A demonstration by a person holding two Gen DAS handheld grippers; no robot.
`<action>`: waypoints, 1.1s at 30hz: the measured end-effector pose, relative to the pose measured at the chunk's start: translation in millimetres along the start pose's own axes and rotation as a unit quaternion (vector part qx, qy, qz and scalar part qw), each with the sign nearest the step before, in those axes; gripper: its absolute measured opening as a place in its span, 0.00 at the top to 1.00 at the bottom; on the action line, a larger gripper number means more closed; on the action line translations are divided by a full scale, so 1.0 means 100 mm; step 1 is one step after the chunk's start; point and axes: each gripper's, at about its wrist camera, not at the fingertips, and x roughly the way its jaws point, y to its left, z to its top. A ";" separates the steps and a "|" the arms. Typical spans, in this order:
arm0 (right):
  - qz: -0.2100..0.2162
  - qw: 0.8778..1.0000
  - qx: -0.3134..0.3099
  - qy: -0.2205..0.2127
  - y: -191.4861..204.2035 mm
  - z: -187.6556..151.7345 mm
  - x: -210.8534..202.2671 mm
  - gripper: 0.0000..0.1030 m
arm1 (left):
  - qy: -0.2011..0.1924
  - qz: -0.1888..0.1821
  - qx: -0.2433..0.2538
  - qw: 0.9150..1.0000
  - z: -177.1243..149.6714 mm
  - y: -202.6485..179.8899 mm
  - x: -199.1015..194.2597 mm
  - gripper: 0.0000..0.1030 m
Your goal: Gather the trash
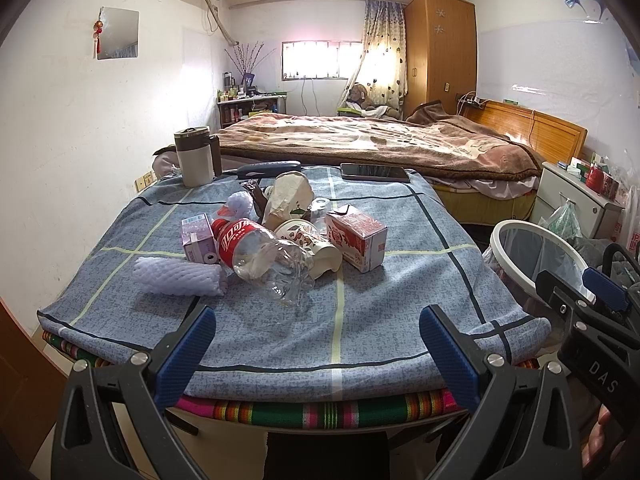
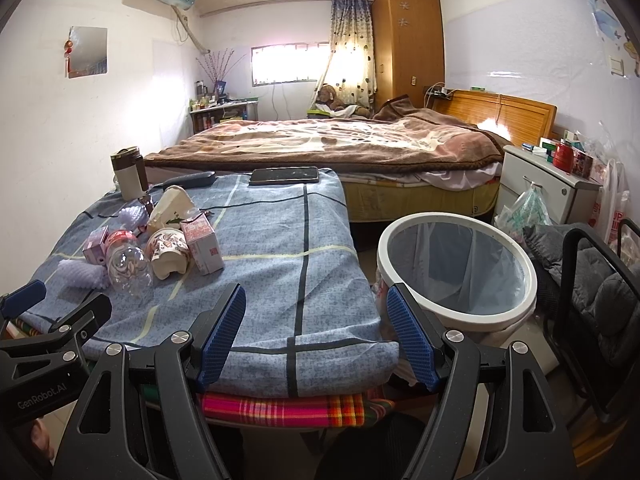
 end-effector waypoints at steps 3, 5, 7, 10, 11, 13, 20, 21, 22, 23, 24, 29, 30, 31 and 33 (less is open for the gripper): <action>0.000 1.000 0.000 0.000 0.00 0.00 0.00 0.28 | 0.000 0.000 0.000 1.000 0.00 0.00 0.00 0.00; 0.000 1.000 0.000 0.000 0.00 0.00 0.00 0.28 | 0.000 0.000 0.000 1.000 0.00 0.00 0.00 0.00; 0.000 1.000 0.000 0.000 0.00 0.00 0.00 0.28 | 0.000 0.000 0.000 1.000 0.00 0.00 0.00 0.00; -0.001 1.000 0.000 0.000 -0.01 0.00 0.01 0.28 | 0.000 0.000 0.000 1.000 0.00 0.00 0.00 0.00; -0.001 1.000 0.000 0.000 -0.01 -0.01 0.01 0.28 | 0.000 0.000 0.000 1.000 0.00 0.01 0.00 0.00; 0.000 1.000 0.000 0.000 0.00 -0.01 0.01 0.28 | 0.000 0.000 0.000 1.000 0.00 0.00 0.00 0.00; 0.000 1.000 0.000 0.000 0.01 -0.01 0.02 0.28 | 0.001 0.000 0.000 1.000 0.00 0.01 0.00 0.00; 0.001 1.000 0.000 0.001 0.01 -0.01 0.02 0.28 | 0.001 -0.001 0.000 1.000 0.00 0.02 0.00 0.00; 0.002 1.000 0.001 0.003 -0.01 0.00 0.02 0.28 | 0.001 -0.004 0.000 1.000 0.00 0.03 0.00 0.00; 0.005 1.000 0.003 0.004 -0.05 0.01 0.01 0.28 | 0.002 -0.005 0.001 1.000 0.00 0.05 0.00 0.00; 0.007 1.000 0.003 0.004 -0.05 0.01 0.02 0.28 | 0.003 -0.004 0.000 1.000 0.00 0.09 0.01 0.00; 0.034 0.999 -0.004 0.002 0.00 0.08 0.17 0.28 | 0.016 -0.013 -0.020 1.000 0.00 0.39 0.14 0.00; 0.041 0.999 -0.004 0.002 0.02 0.09 0.20 0.28 | 0.018 -0.009 -0.023 1.000 0.01 0.47 0.18 0.00; 0.054 0.999 -0.005 0.008 0.05 0.11 0.27 0.28 | 0.018 -0.003 -0.022 1.000 0.02 0.53 0.20 0.00; 0.078 0.997 -0.011 0.011 0.14 0.13 0.36 0.28 | 0.016 0.021 -0.021 0.999 0.04 0.67 0.24 0.00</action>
